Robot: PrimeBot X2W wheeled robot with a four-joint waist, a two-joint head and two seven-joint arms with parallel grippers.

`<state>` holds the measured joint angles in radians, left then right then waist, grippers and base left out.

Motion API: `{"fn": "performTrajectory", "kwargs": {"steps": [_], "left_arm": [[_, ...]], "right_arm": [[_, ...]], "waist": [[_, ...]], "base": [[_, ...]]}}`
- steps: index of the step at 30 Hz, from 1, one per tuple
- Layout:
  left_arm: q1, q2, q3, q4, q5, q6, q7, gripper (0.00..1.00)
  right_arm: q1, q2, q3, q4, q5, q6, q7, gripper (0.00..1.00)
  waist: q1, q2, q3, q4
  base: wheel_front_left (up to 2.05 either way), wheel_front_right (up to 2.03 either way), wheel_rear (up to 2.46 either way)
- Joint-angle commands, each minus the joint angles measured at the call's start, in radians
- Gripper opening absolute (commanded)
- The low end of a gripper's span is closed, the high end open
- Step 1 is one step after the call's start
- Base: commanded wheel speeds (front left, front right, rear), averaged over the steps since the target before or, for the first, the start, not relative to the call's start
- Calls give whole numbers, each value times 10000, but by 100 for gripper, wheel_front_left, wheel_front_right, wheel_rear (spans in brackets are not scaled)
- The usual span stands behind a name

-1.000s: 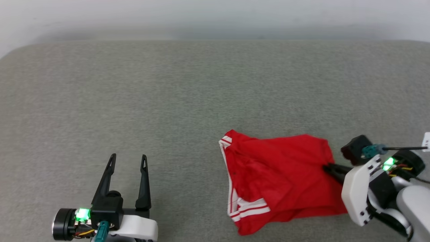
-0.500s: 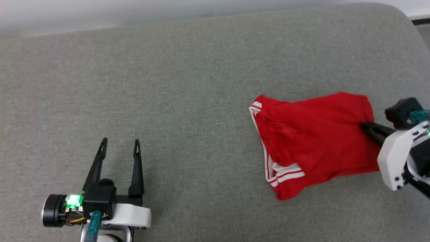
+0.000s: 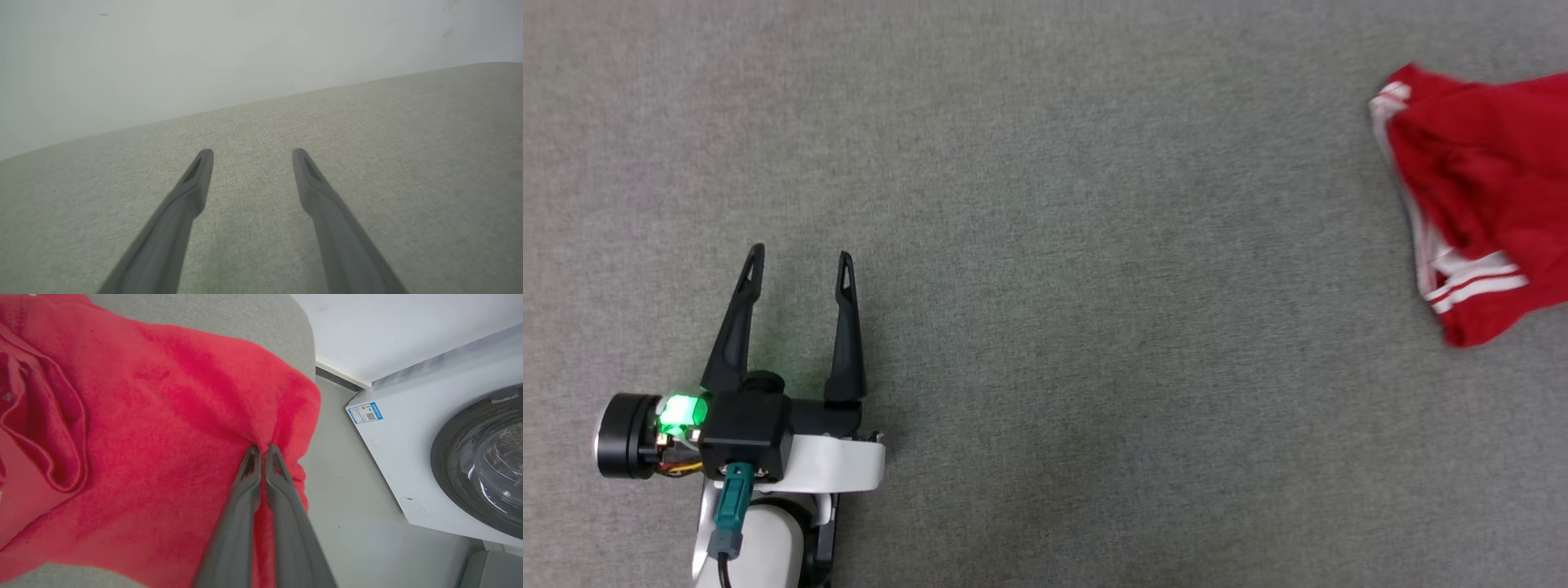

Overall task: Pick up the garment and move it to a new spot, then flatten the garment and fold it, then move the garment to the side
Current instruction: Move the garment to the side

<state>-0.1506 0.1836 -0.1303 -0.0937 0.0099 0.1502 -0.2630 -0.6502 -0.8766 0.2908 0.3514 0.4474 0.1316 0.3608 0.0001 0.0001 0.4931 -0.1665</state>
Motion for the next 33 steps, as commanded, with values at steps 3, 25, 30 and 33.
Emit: {"fn": "performTrajectory", "kwargs": {"steps": [3, 25, 30, 33], "left_arm": [[-317, 79, -54, -204, 75, 77, -22, 100], [-254, 121, -92, -273, -144, 448, -22, 100], [370, 84, -1, -72, -329, 541, -22, 100], [725, 49, 71, 10, -427, 577, -22, 100]], "right_arm": [[-458, -234, -524, 704, -112, -19, -177, 0], [-1092, 1172, -2161, 2989, -1250, -18, -1847, 100], [-604, 1819, -2288, 2026, -1484, -19, -2996, 100], [-192, 2224, -2399, 1229, -1636, -19, -3587, 100]], "waist": [[-1, -1, 729, 210], [-1, -1, 186, 407], [-1, -1, -857, 423], [-1, -1, -1413, 500]], "base": [[0, 0, 0], [0, 0, 0], [0, 0, 0], [0, 0, 0]]}}
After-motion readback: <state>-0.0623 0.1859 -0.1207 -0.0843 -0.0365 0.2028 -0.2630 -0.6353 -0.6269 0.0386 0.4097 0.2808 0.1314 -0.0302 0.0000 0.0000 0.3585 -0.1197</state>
